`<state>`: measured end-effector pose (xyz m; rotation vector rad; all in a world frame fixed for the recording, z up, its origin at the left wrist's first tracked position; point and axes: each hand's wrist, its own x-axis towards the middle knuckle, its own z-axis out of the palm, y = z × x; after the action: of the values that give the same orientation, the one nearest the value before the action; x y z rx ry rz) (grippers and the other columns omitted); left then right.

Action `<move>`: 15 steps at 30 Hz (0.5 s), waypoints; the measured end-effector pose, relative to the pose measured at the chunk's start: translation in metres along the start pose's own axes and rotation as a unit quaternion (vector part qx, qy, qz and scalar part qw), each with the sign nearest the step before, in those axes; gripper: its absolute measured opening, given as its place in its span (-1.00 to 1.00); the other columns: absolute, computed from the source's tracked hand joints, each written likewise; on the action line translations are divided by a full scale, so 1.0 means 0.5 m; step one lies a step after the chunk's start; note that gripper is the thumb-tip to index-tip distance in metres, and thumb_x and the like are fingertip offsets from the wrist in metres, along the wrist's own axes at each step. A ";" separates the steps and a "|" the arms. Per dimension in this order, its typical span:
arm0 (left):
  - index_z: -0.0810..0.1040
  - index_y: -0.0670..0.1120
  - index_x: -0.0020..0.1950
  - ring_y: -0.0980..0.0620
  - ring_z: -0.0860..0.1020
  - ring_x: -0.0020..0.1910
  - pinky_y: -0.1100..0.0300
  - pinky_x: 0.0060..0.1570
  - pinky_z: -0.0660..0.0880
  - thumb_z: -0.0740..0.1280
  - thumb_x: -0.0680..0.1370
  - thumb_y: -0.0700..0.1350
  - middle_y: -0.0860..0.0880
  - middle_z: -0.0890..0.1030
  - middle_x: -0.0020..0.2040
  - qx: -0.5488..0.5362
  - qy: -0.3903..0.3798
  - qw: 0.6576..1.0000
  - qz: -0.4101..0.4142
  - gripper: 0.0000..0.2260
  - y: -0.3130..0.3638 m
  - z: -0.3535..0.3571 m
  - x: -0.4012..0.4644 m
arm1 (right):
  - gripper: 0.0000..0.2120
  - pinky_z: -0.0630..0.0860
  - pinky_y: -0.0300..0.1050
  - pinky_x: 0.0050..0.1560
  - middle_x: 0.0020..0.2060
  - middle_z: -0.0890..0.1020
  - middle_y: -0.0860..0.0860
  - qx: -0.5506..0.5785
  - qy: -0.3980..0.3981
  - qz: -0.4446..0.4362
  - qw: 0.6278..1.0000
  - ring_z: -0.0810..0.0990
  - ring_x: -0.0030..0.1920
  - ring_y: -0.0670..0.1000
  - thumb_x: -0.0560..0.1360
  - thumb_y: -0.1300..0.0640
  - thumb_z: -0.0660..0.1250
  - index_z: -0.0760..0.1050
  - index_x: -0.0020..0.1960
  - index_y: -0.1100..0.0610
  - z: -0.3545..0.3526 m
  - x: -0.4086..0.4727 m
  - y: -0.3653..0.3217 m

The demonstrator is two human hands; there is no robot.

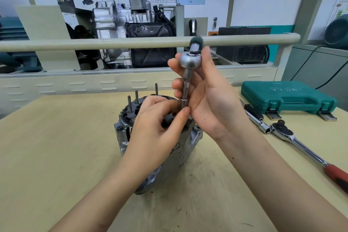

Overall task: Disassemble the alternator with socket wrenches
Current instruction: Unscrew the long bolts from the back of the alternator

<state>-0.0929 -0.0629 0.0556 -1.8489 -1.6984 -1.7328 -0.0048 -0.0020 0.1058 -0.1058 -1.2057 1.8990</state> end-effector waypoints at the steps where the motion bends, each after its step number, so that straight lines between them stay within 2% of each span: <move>1: 0.41 0.22 -0.25 0.23 0.44 -0.06 0.50 -0.08 0.32 0.30 0.43 -0.04 0.22 0.45 -0.23 0.001 -0.002 1.000 0.002 -0.84 -0.001 -0.001 0.000 | -0.63 0.43 -0.32 -0.42 -0.34 0.65 -0.06 0.004 -0.001 0.004 1.000 0.52 -0.47 -0.14 0.48 -0.12 0.10 0.52 -0.19 0.12 0.001 0.000 -0.001; 4: 0.40 0.21 -0.27 0.21 0.45 -0.08 0.49 -0.10 0.33 0.31 0.42 -0.04 0.18 0.46 -0.22 0.004 0.008 1.000 0.006 -0.84 -0.002 -0.001 0.001 | -0.65 0.45 -0.32 -0.39 -0.32 0.66 -0.06 0.006 -0.010 -0.001 1.000 0.53 -0.45 -0.14 0.34 -0.14 0.17 0.54 -0.20 0.12 0.002 -0.003 -0.001; 7: 0.41 0.19 -0.30 0.20 0.46 -0.12 0.48 -0.13 0.33 0.34 0.41 -0.03 0.16 0.46 -0.26 0.014 0.022 1.000 0.006 -0.84 0.000 0.003 0.002 | -0.52 0.45 -0.32 -0.38 -0.35 0.63 -0.09 0.003 -0.009 -0.001 1.000 0.52 -0.43 -0.15 0.28 -0.13 0.21 0.46 0.03 0.20 0.001 -0.005 -0.002; 9: 0.43 0.16 -0.32 0.22 0.44 -0.15 0.49 -0.17 0.32 0.38 0.40 -0.03 0.13 0.47 -0.29 0.014 0.032 0.999 -0.001 -0.83 0.000 0.004 0.002 | -0.41 0.44 -0.31 -0.41 -0.38 0.58 -0.06 0.013 -0.004 -0.003 1.000 0.50 -0.45 -0.12 0.25 -0.11 0.25 0.39 0.19 0.18 -0.001 -0.005 -0.002; 13: 0.50 0.03 -0.29 0.22 0.43 -0.17 0.49 -0.18 0.32 0.44 0.40 -0.04 0.02 0.51 -0.29 0.014 0.040 0.999 -0.007 -0.86 -0.003 0.004 0.000 | -0.37 0.44 -0.27 -0.40 -0.31 0.50 0.00 0.020 -0.002 -0.024 1.000 0.51 -0.44 -0.10 0.20 -0.04 0.32 0.36 0.22 0.17 0.000 -0.006 -0.001; 15: 0.50 0.05 -0.29 0.20 0.44 -0.18 0.47 -0.20 0.33 0.39 0.39 -0.01 0.04 0.52 -0.31 0.018 0.042 0.999 -0.008 -0.89 -0.001 0.005 0.001 | -0.31 0.44 -0.26 -0.38 -0.33 0.54 -0.02 0.004 -0.004 -0.018 1.000 0.51 -0.44 -0.10 0.22 -0.05 0.30 0.37 0.28 0.26 0.001 -0.007 -0.001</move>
<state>-0.0916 -0.0606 0.0547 -1.7283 -1.7054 -1.7476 -0.0028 -0.0046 0.1051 -0.0703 -1.1978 1.8741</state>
